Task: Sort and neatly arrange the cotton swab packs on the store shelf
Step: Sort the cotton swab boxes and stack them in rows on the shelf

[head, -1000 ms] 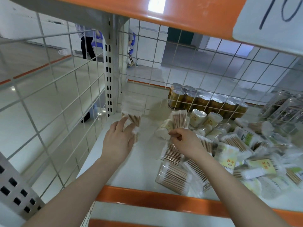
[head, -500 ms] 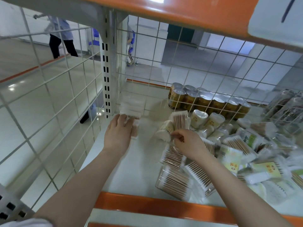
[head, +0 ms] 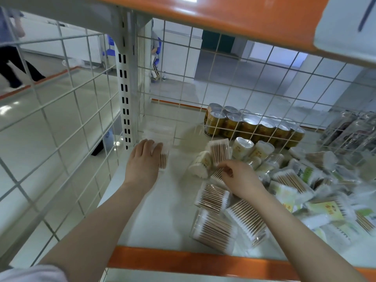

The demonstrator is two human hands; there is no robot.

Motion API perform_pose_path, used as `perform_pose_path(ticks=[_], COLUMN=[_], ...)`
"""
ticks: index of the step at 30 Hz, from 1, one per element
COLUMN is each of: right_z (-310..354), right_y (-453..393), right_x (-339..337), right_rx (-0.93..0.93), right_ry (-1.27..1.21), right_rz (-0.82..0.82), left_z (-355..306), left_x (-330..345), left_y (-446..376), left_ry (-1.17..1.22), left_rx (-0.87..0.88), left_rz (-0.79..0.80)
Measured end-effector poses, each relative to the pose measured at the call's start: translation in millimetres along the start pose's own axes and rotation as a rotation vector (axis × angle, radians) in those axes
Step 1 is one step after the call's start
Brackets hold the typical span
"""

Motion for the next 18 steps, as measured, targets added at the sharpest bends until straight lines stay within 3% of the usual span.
perform_pose_path(ticks=[3,11,18], right_z=[-1.5,-6.6,-12.1], right_y=[-4.6,-2.5,16.2], right_x=[-9.3,-42.3,-49.9], right_rx=[0.025,-0.001,-0.050], right_ry=[0.029,0.114,0.121], right_rz=[-0.031,-0.099,-0.020], left_z=[-6.3,-37.9,-71.3], left_x=[-4.7,-19.3,-39.4], left_y=[2.0,9.6,19.2], left_ry=[-0.010,0.155,0.258], left_rx=[0.036,0.161,0.243], left_rz=[-0.119,-0.081,0.155])
Point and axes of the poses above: each hand's wrist, its own y-axis away from the middle knuckle, its own x-axis out of the palm, z = x × y, the point moved 1 cm from there along -y, towards the middle knuckle, and after that the axes turned 9 degrees about -y, right-handed, at the moved point
